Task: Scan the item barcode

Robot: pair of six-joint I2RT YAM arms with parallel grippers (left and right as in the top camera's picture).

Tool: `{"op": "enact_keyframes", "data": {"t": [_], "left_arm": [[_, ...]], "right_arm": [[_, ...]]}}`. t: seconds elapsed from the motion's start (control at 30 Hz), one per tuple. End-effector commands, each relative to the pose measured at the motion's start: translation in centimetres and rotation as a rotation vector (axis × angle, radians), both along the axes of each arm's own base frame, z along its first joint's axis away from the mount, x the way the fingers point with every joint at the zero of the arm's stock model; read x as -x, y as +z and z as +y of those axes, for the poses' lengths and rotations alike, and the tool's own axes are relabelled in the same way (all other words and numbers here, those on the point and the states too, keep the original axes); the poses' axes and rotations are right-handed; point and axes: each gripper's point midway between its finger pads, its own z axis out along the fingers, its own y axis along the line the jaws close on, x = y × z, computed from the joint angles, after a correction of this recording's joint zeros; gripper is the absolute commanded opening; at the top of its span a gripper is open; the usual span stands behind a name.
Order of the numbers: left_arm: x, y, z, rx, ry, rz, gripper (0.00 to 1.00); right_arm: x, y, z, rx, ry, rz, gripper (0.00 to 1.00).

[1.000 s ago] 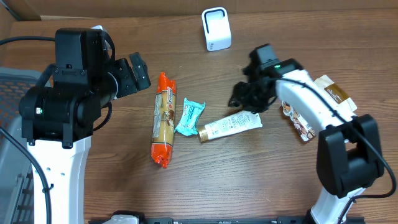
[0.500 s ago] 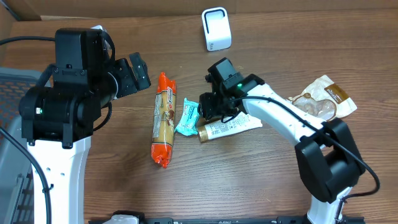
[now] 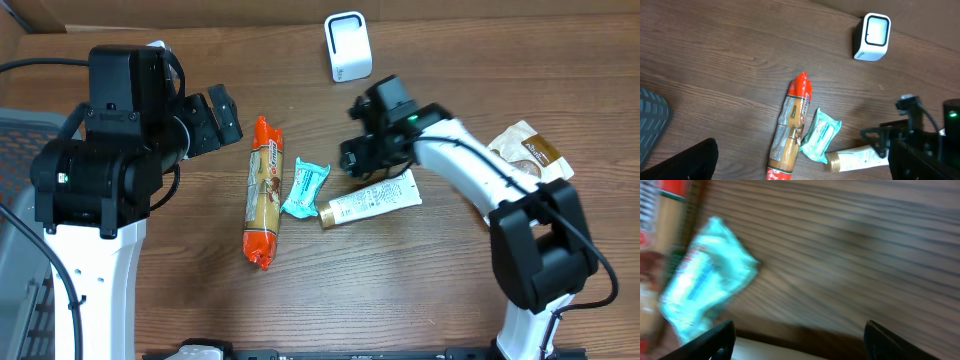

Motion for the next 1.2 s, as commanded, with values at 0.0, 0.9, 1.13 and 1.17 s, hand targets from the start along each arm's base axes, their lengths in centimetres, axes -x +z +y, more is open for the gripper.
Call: {"op": "enact_keyframes", "data": {"t": [0.0, 0.9, 1.13, 1.17], "left_arm": [[-0.1, 0.6, 0.2, 0.002, 0.012, -0.016, 0.99], [-0.1, 0.6, 0.2, 0.002, 0.012, -0.016, 1.0], [-0.1, 0.6, 0.2, 0.002, 0.012, -0.016, 0.99], [-0.1, 0.6, 0.2, 0.002, 0.012, -0.016, 1.0]], "right_arm": [[-0.5, 0.1, -0.9, 0.017, 0.112, -0.037, 0.83], [9.1, -1.1, -3.8, 0.004, 0.261, 0.376, 0.9], [10.7, -1.8, -3.3, 0.009, 0.3, 0.407, 0.91], [10.3, -2.3, -3.2, 0.006, 0.302, 0.383, 0.91]]}}
